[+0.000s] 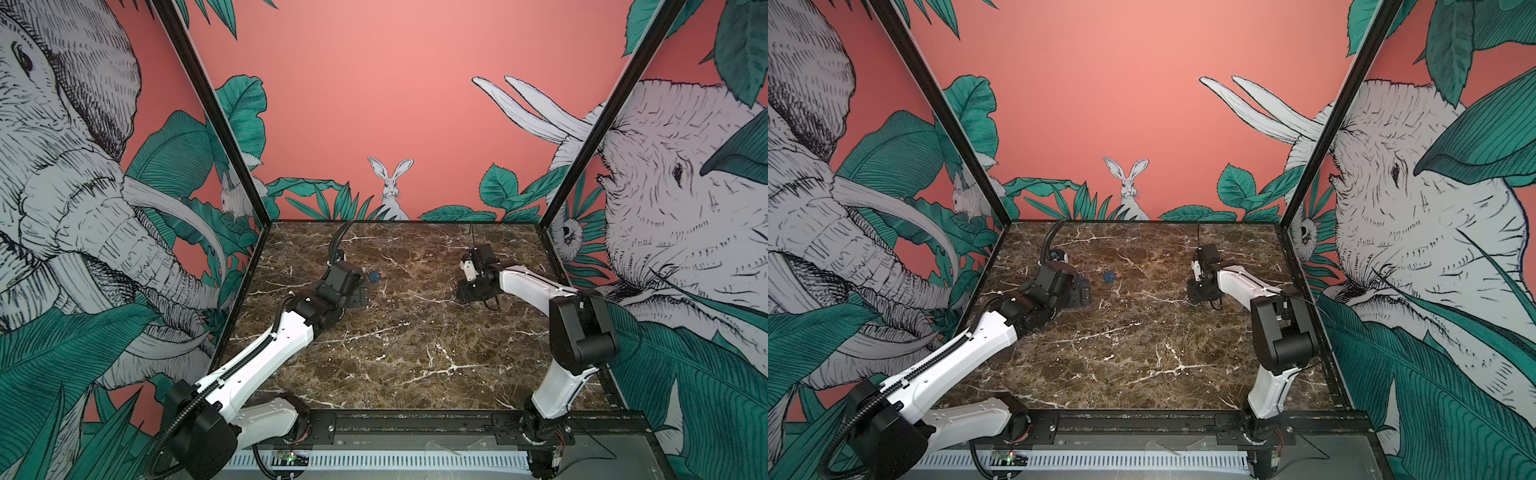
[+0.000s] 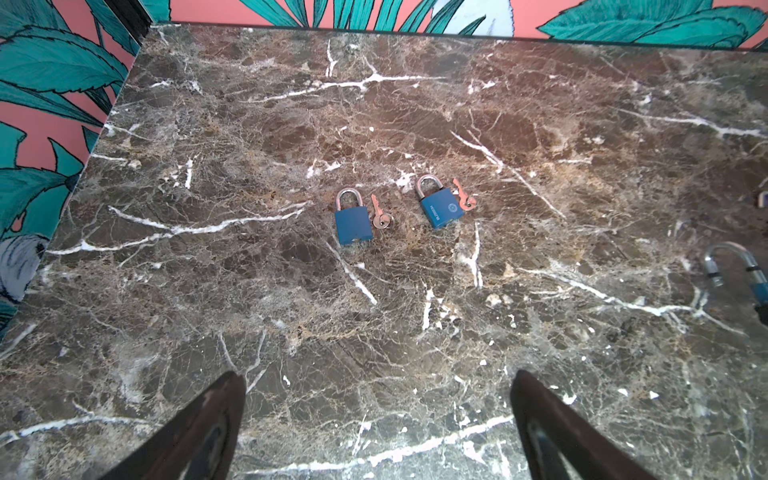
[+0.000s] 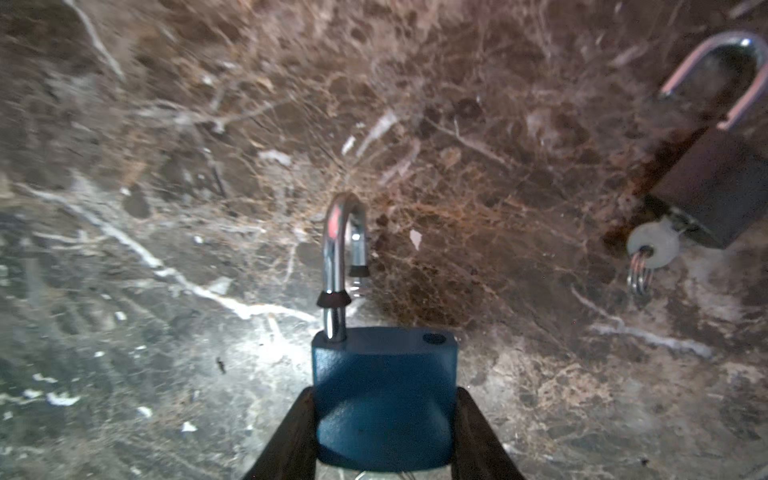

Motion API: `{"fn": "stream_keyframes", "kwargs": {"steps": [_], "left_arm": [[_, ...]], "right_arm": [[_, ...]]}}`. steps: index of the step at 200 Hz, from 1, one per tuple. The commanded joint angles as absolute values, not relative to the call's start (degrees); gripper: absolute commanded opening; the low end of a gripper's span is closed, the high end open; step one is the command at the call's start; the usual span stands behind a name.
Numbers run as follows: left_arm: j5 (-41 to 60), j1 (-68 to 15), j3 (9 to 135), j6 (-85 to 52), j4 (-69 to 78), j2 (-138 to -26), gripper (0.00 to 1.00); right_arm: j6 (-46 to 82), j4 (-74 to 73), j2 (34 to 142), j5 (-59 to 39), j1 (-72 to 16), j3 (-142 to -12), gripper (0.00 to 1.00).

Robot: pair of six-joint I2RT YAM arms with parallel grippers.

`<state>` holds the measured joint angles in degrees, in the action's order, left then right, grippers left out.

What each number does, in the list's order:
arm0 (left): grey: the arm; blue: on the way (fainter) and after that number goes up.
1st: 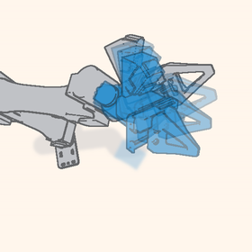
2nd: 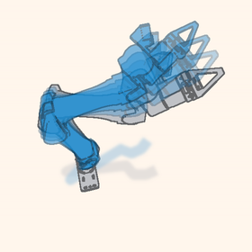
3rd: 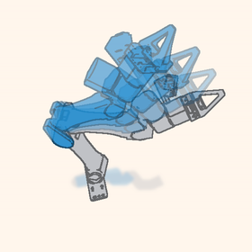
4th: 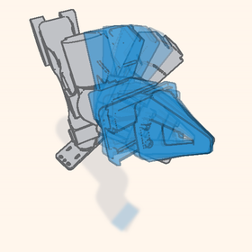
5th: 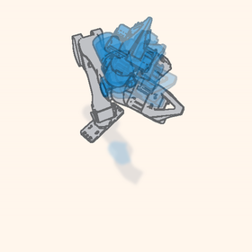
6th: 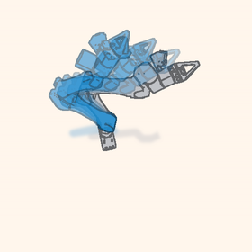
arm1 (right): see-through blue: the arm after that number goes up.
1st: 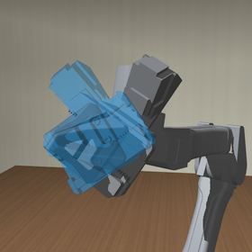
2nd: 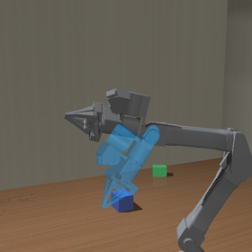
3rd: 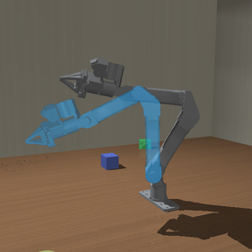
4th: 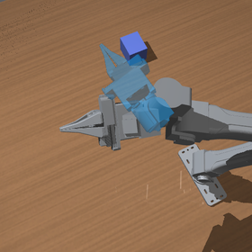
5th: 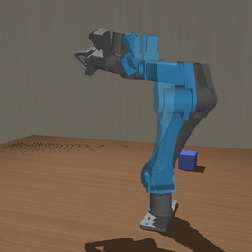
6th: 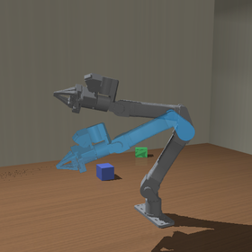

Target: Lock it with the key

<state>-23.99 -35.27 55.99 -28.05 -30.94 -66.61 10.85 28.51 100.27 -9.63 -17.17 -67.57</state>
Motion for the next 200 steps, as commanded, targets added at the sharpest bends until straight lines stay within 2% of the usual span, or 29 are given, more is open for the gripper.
{"fn": "stream_keyframes", "kwargs": {"steps": [1, 47, 81, 151, 200], "left_arm": [[-23.4, -35.2, 57.8, -28.3, -32.8, -65.1, 0.99], [-23.1, -35.2, 63.1, -27.2, -35.4, -67.3, 0.99], [-18.4, -35.2, 67.4, -26.2, -36.0, -70.5, 0.99], [-5.9, -35.2, 71.4, -25.8, -31.1, -80.3, 0.99], [0.2, -35.2, 72.1, -25.2, -25.3, -83.1, 0.99]], "right_arm": [[12.0, 25.4, 96.3, -13.5, -17.2, -66.8, 0.22], [14.1, 25.2, 92.3, -20.3, -17.2, -64.9, 0.22], [15.4, 25.7, 89.2, -23.8, -17.8, -64.2, 0.22], [15.0, 27.9, 83.6, -25.3, -23.2, -63.8, 0.21], [17.2, 25.8, 80.7, -25.1, -26.4, -61.2, 0.21]]}}
